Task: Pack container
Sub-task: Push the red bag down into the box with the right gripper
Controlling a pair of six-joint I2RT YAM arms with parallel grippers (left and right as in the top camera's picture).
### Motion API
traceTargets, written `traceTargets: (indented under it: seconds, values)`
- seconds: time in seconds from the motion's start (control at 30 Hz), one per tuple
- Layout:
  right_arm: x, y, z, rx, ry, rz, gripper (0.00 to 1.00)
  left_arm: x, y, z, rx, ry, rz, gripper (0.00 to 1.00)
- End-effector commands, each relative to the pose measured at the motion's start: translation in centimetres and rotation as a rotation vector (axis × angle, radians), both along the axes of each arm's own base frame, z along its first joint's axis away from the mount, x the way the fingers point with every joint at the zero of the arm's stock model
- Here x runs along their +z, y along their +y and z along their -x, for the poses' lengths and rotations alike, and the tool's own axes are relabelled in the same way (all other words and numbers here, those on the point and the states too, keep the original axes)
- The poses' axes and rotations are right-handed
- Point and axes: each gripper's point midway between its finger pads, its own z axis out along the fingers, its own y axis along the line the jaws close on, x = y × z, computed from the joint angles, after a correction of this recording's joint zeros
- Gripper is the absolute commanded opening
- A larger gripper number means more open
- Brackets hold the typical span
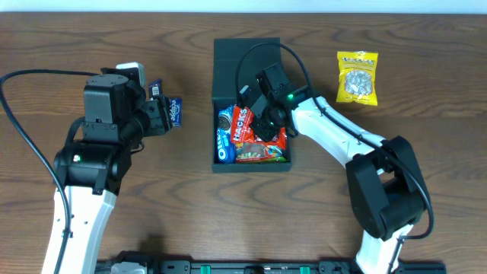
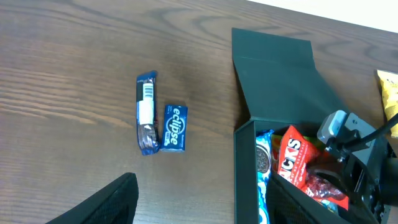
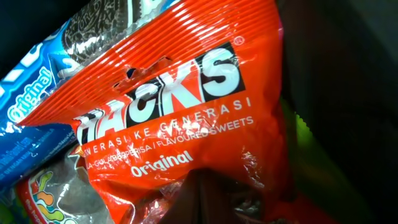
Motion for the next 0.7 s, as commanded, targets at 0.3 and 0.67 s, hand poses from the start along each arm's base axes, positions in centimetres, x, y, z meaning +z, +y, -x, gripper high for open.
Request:
traceTargets:
  seconds: [0.3,0.67]
  values:
    - [9.1,-1.9,1.8,-0.068,-0.098,-0.046,0.02,1.0,0.2,-0.2,-0.005,-0.025,-0.018,0.67]
    - [3.6,-3.6,3.8,-0.123,0.072,0.114,0.02,1.0,0.2,-0.2,-0.005,-0.025,-0.018,0.67]
